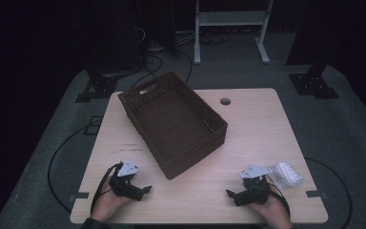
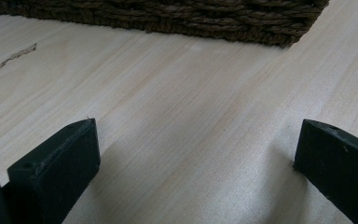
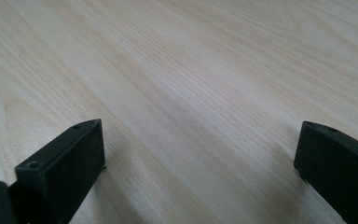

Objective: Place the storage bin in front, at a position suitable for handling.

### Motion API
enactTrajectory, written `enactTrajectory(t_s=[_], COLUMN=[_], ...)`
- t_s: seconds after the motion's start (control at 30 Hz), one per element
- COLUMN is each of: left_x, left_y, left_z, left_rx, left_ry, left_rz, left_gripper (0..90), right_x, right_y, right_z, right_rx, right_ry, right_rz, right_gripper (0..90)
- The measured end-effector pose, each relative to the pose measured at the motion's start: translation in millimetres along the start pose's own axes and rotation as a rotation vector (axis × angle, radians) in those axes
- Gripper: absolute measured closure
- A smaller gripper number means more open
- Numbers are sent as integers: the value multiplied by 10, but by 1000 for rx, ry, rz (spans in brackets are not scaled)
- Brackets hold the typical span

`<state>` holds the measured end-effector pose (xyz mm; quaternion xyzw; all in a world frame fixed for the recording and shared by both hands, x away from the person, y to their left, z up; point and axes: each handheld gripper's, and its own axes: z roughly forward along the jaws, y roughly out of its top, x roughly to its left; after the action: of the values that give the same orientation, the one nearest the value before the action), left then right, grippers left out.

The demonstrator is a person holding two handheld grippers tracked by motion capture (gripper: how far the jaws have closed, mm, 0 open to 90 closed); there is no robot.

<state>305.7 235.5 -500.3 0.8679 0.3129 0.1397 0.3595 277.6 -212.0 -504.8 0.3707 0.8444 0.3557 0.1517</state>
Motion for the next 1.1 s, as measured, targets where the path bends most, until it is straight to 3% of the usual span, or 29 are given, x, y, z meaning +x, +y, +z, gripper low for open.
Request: enactTrajectory(t_s=[0.5,0.57,0.6,0.77,0.8,1.1], left_x=[1,1,1,1,1,1], left_y=[6,6,5,5,5,5], left_z=[5,4,5,4,4,4], left_rx=[0,0,0,0,0,0], left_ry=[4,4,4,4,4,5], left_rz=[-5,-5,-6,-6,-6,-6], left_gripper=[0,0,0,0,0,0], right_x=[-3,3,11,27,20,-8], right_y=[3,9,22,45,62,176], right_z=[1,0,-25,-40,-63,-168], right_rx=[2,0,3,14,21,-8], right_ry=[-2,-6,0,0,5,12], right_rz=[-2,6,-2,1,8,22], right_gripper=[14,53,133,204,273,410])
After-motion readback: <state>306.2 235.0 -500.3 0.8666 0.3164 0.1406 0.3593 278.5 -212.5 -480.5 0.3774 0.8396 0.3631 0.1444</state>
